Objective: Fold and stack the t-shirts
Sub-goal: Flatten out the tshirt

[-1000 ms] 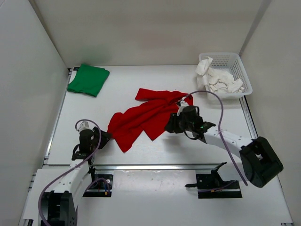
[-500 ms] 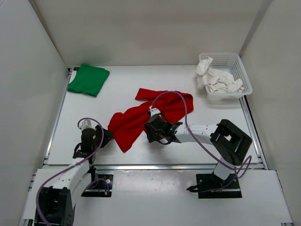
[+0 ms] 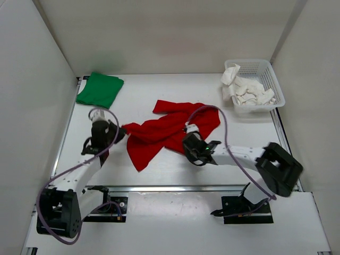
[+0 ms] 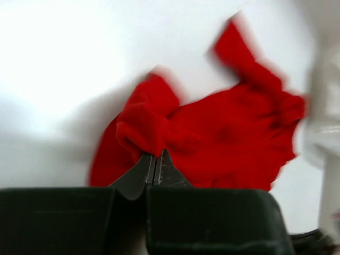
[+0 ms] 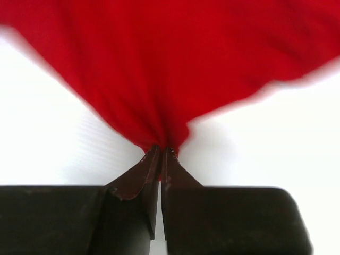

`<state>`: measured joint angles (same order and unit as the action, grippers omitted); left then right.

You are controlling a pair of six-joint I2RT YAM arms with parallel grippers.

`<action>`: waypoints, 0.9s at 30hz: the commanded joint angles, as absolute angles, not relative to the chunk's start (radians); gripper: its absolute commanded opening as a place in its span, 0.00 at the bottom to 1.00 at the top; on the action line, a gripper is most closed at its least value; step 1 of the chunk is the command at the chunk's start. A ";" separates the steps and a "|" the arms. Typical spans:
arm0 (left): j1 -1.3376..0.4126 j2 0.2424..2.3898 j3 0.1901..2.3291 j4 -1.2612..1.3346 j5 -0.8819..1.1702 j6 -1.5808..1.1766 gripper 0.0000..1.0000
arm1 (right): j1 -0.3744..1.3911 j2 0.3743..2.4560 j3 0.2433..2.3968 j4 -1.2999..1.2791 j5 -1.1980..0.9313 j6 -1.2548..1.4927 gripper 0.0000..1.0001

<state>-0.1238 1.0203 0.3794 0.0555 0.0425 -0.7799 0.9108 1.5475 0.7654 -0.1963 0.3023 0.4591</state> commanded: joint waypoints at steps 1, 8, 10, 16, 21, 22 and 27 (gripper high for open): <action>-0.138 1.029 0.669 -0.036 0.002 -0.663 0.00 | 0.847 1.323 0.677 -0.331 0.322 0.475 0.00; -0.268 0.961 0.740 -0.230 -0.200 -0.483 0.05 | 0.788 0.979 0.520 -0.472 0.186 0.537 0.00; -0.331 0.873 0.599 -0.238 -0.285 -0.515 0.14 | 0.795 0.959 0.471 -0.477 0.172 0.568 0.00; -0.026 0.669 0.216 -0.176 0.026 -0.673 0.51 | 0.720 0.858 0.408 -0.460 0.120 0.569 0.00; 0.014 0.603 0.287 -0.267 -0.023 -0.675 0.60 | 0.674 0.815 0.394 -0.434 0.074 0.554 0.00; 0.014 0.609 0.290 -0.267 -0.017 -0.689 0.60 | 0.666 0.815 0.394 -0.430 0.065 0.551 0.00; 0.063 0.626 0.224 -0.213 -0.005 -0.744 0.63 | 0.660 0.808 0.370 -0.394 0.040 0.538 0.01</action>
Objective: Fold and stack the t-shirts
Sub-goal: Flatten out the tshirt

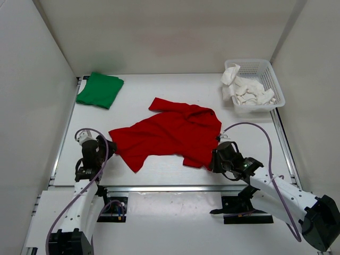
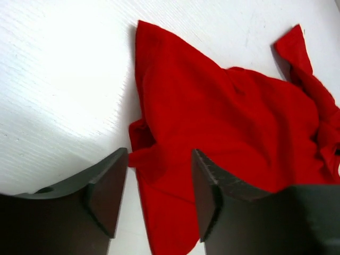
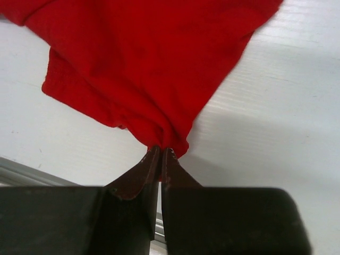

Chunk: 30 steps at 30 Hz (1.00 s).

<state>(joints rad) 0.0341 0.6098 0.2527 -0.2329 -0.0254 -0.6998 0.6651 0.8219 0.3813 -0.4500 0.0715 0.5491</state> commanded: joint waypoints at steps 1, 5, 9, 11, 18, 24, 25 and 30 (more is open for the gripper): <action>0.074 0.629 0.204 -0.183 0.012 -0.759 0.60 | 0.657 0.808 0.368 -0.390 0.029 0.538 0.00; 0.089 0.650 0.105 -0.014 0.110 -0.873 0.58 | 0.664 0.808 0.348 -0.367 0.026 0.538 0.00; 0.012 0.725 0.110 0.100 0.100 -0.893 0.42 | 0.650 0.824 0.336 -0.338 0.008 0.531 0.00; -0.040 0.759 0.159 0.060 0.077 -0.867 0.18 | 0.655 0.831 0.327 -0.334 0.012 0.532 0.00; -0.171 0.845 0.645 -0.517 -0.151 -0.537 0.03 | 0.621 0.833 0.313 -0.282 -0.027 0.514 0.00; -0.275 0.848 0.687 -0.762 -0.182 -0.474 0.55 | 0.535 0.807 0.268 -0.216 -0.087 0.505 0.00; -0.269 0.851 0.704 -0.775 -0.204 -0.469 0.72 | 0.526 0.807 0.268 -0.213 -0.089 0.496 0.00; -0.194 0.877 0.667 -0.730 -0.134 -0.479 0.83 | 0.523 0.810 0.268 -0.183 -0.112 0.483 0.00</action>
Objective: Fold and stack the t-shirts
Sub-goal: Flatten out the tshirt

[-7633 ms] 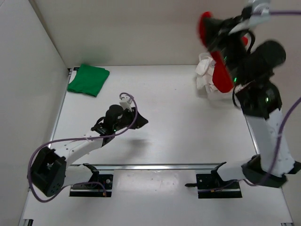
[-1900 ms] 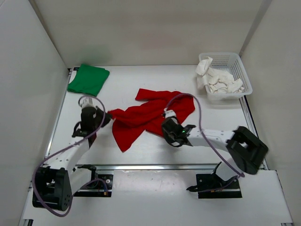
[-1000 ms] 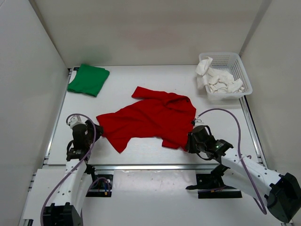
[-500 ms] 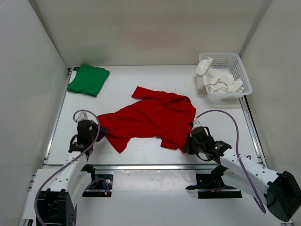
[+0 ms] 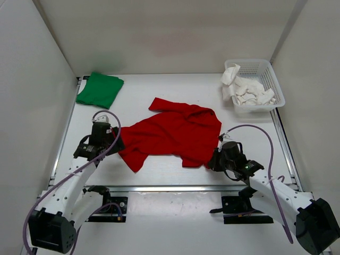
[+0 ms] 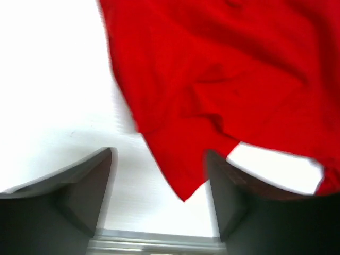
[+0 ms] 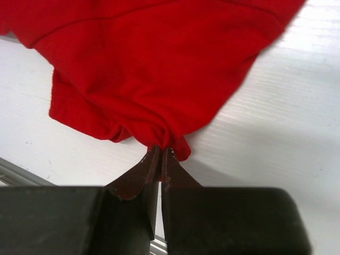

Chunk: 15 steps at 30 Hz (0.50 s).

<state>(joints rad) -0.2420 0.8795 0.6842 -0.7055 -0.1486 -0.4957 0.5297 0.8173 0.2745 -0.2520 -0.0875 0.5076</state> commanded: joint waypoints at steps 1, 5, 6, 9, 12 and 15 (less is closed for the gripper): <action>-0.157 0.868 0.628 -0.700 -0.109 -0.501 0.72 | 0.523 0.810 0.265 -0.183 -0.118 0.488 0.00; -0.077 0.809 0.511 -0.557 -0.026 -0.595 0.46 | 0.528 0.818 0.265 -0.164 -0.138 0.479 0.00; -0.051 0.796 0.459 -0.516 -0.006 -0.630 0.43 | 0.537 0.831 0.267 -0.164 -0.134 0.479 0.00; 0.000 0.762 0.358 -0.428 0.038 -0.713 0.41 | 0.554 0.834 0.262 -0.161 -0.133 0.479 0.00; 0.032 0.759 0.299 -0.362 0.066 -0.774 0.41 | 0.565 0.842 0.261 -0.163 -0.133 0.485 0.00; 0.038 0.756 0.272 -0.327 0.095 -0.821 0.36 | 0.569 0.847 0.273 -0.160 -0.124 0.483 0.00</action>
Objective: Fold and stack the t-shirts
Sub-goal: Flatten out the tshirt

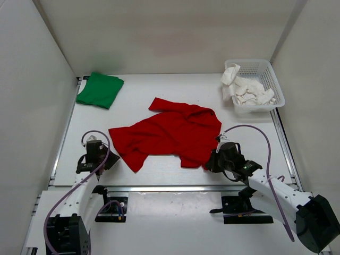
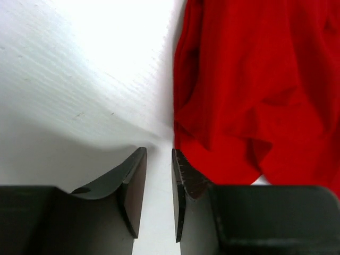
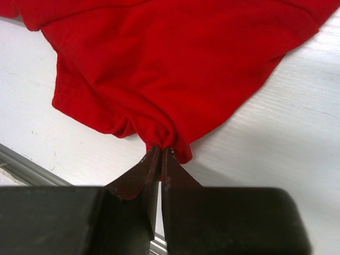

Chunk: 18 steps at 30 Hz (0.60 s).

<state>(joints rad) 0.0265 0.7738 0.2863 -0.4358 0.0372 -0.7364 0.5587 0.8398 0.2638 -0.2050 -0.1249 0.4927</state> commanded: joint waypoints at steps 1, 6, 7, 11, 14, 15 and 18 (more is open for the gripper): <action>0.046 0.758 0.264 -0.316 0.094 -0.827 0.37 | 0.569 0.842 0.270 -0.156 -0.126 0.483 0.00; 0.087 0.745 0.181 -0.172 0.181 -0.948 0.41 | 0.577 0.844 0.268 -0.149 -0.126 0.491 0.00; 0.110 0.741 0.161 -0.137 0.187 -0.981 0.44 | 0.580 0.848 0.265 -0.156 -0.127 0.486 0.00; 0.172 0.747 0.109 -0.031 0.231 -1.106 0.45 | 0.588 0.827 0.267 -0.156 -0.123 0.488 0.01; 0.198 0.729 0.063 0.038 0.285 -1.207 0.46 | 0.587 0.825 0.265 -0.164 -0.126 0.477 0.00; 0.210 0.730 0.051 0.069 0.297 -1.247 0.46 | 0.597 0.827 0.264 -0.164 -0.123 0.477 0.00; 0.227 0.730 0.006 0.135 0.331 -1.307 0.43 | 0.604 0.825 0.258 -0.169 -0.113 0.483 0.00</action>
<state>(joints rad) 0.2070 0.7425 0.0551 -0.0025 0.2573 -1.1839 0.5903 0.8402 0.2634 -0.1936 -0.1219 0.4931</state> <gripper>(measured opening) 0.441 0.019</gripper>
